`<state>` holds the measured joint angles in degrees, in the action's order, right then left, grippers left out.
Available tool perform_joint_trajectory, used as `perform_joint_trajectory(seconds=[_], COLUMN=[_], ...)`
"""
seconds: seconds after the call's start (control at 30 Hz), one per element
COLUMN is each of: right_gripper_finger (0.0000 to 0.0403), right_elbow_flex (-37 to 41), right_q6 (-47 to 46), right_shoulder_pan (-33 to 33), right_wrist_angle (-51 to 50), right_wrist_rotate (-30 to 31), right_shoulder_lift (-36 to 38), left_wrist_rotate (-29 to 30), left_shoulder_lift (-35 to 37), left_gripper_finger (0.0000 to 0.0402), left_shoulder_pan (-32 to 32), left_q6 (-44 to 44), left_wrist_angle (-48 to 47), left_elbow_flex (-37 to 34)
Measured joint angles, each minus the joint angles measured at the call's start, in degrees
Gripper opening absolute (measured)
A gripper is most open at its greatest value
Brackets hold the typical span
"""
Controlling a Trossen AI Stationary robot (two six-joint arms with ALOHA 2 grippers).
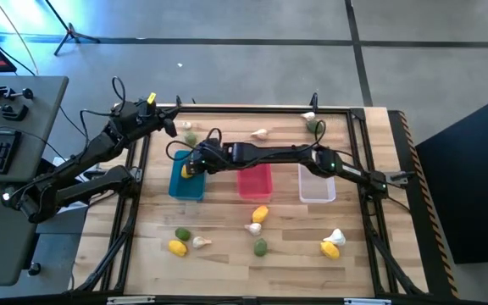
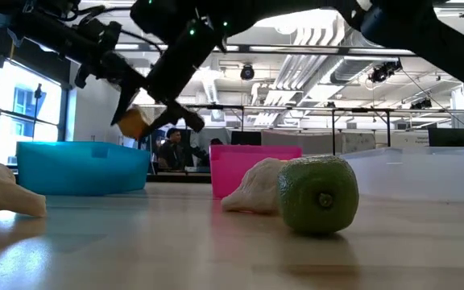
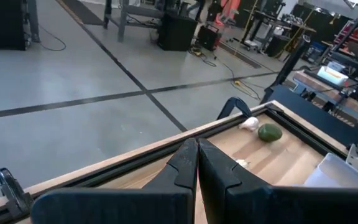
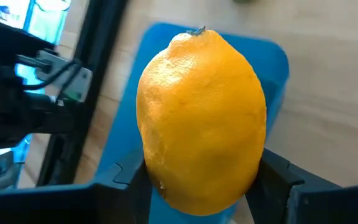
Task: Sort produce into baskets
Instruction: Put the top yellow lemon into the blue bin, then put the middle yellow lemon into the blue bin
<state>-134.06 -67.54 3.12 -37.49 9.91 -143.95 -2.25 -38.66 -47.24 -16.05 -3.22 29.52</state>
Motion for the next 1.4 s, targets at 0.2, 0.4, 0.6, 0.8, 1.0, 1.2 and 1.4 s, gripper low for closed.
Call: perform_joint_trajectory(seconds=[0.2,0.4,0.6,0.8,1.0,1.2,1.4], right_gripper_finger=[0.0175,0.0221,0.0256,0.0259,0.0206,0.0034,0.0008], right_elbow_flex=[0.9,1.0,1.0,1.0,1.1,1.1,1.1], right_q6=[-1.6,-2.9,-3.0,-3.0,2.2,14.4,22.1], right_shoulder_pan=[0.0,0.3,0.3,0.3,0.3,-0.9,-4.1], right_wrist_angle=[0.2,0.3,0.3,0.0,-1.3,-3.9,-3.9], right_wrist_rotate=[-0.5,-0.9,-0.9,-0.9,-2.0,0.5,2.8], right_shoulder_lift=[-0.1,-0.1,-0.1,-0.1,0.5,2.3,2.3], left_wrist_rotate=[-0.2,-0.2,-0.3,-0.3,-0.4,-2.2,-2.3], left_shoulder_lift=[0.1,0.1,0.1,0.1,0.1,0.1,0.1], left_gripper_finger=[0.0000,0.0000,0.0000,0.0000,0.0000,0.0000,0.0000], left_shoulder_pan=[-0.1,0.0,0.0,0.0,0.0,0.0,0.0], left_q6=[0.1,1.1,1.2,1.2,1.3,1.3,1.3], left_wrist_angle=[0.0,0.0,0.0,0.0,0.0,-0.2,-0.3], left_elbow_flex=[0.0,0.0,0.0,0.0,0.0,0.0,0.0])
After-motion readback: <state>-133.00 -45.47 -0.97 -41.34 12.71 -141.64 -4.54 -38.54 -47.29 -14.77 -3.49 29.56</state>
